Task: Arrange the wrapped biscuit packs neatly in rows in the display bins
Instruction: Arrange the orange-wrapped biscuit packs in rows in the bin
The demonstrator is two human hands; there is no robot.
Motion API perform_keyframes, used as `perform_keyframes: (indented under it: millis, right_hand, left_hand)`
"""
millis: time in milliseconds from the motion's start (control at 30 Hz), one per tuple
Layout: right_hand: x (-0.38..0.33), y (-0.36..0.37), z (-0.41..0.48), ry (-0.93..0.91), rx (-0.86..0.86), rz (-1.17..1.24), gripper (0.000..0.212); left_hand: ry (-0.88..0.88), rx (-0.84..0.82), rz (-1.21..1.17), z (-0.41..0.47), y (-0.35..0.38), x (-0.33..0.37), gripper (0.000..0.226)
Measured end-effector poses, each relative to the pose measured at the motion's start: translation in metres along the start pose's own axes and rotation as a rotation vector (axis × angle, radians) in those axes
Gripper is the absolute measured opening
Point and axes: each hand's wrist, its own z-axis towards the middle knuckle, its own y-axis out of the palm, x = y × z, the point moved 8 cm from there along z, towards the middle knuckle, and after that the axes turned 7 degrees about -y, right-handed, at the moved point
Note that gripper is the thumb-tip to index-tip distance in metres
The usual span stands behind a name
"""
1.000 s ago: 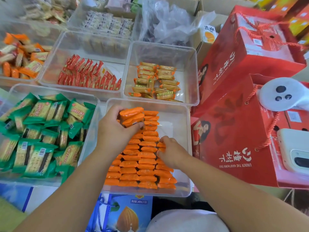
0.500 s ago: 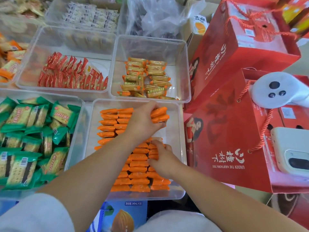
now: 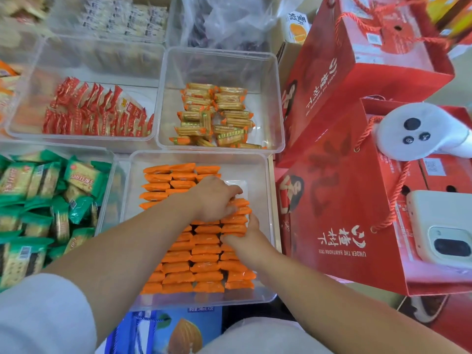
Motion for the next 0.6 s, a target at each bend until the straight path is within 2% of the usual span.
perform_keyframes:
  millis: [100,233,333,467,533,600]
  right_hand:
    - [0.013,0.003,-0.004,0.074,-0.025,0.037,0.067]
    - [0.019,0.007,-0.004,0.111,-0.041,0.081,0.055]
    - [0.023,0.010,-0.004,0.161,-0.087,0.072,0.057]
    - [0.028,0.012,-0.006,0.202,-0.159,0.079,0.028]
    - [0.028,0.010,-0.009,0.222,-0.162,0.082,0.030]
    - [0.027,0.010,-0.010,0.238,-0.153,0.086,0.043]
  left_hand:
    - [0.035,-0.042,0.126,-0.002,0.007,0.007,0.052]
    - [0.020,-0.060,0.224,0.001,0.007,0.019,0.049]
    - [0.100,-0.054,0.245,0.003,0.008,0.036,0.042]
    - [0.134,-0.170,0.172,-0.002,0.016,0.041,0.040]
    - [0.138,-0.157,0.207,-0.004,0.016,0.041,0.035]
    - [0.124,-0.161,0.239,-0.003,0.017,0.041,0.035]
